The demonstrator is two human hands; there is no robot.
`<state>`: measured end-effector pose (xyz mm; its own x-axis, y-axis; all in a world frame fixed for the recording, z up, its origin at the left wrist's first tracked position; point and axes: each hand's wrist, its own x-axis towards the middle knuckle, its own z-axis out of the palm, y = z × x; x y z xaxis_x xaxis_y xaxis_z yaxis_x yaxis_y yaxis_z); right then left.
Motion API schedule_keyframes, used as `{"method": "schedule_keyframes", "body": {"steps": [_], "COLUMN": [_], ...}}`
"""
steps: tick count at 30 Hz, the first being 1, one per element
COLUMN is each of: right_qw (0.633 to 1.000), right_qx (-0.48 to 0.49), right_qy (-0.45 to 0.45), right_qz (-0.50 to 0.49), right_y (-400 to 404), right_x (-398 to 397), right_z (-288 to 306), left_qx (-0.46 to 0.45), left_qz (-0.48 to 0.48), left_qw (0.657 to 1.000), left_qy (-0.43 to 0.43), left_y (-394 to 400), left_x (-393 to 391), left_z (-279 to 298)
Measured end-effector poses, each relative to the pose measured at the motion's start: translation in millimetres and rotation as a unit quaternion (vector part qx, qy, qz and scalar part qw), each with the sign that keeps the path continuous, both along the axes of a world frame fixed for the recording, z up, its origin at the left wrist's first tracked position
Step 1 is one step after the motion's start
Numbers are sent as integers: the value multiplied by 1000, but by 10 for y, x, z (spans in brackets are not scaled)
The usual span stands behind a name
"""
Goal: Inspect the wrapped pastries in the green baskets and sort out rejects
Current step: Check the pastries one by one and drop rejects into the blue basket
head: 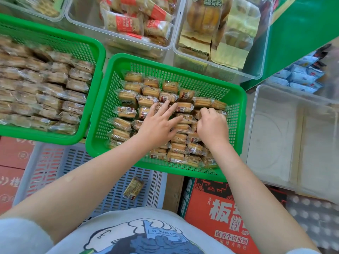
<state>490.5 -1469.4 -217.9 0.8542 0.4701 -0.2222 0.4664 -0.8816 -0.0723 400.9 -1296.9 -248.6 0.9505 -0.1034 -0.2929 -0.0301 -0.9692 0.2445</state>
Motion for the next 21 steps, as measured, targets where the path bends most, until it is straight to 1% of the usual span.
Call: {"method": "schedule_keyframes", "body": {"steps": [2, 4, 6, 9, 13, 15, 16, 18, 19, 21], "right_qw": [1000, 997, 990, 978, 954, 931, 912, 863, 846, 833], "right_qx": [6, 59, 103, 87, 141, 187, 216, 288, 318, 371], "right_qy": [-10, -8, 28, 91, 127, 171, 205, 270, 284, 277], "right_qz": [-26, -47, -88, -166, -231, -263, -283, -317, -319, -304], "right_y": [150, 295, 401, 457, 388, 303, 254, 150, 97, 1], "right_x": [52, 78, 104, 154, 189, 219, 232, 224, 197, 88], "right_z": [27, 25, -10, -86, -23, 37, 81, 198, 283, 534], "left_qx": [-3, -3, -1, 1, -1, -13, -28, -62, -84, -159], "left_qz": [1, 1, 1, -3, -6, 7, 21, 54, 75, 142], "left_qw": [1000, 1000, 1000, 1000, 1000, 1000, 999, 996, 993, 977], "left_qy": [2, 2, 1, -2, -2, -26, -37, -41, -36, -20], "left_y": [1, 4, 11, 9, -1, -9, -14, -22, -27, -45], "left_x": [5, 6, 3, -13, -44, -79, -103, -171, -210, -285], "left_z": [12, 19, 13, 6, 42, 90, 121, 212, 281, 457]}}
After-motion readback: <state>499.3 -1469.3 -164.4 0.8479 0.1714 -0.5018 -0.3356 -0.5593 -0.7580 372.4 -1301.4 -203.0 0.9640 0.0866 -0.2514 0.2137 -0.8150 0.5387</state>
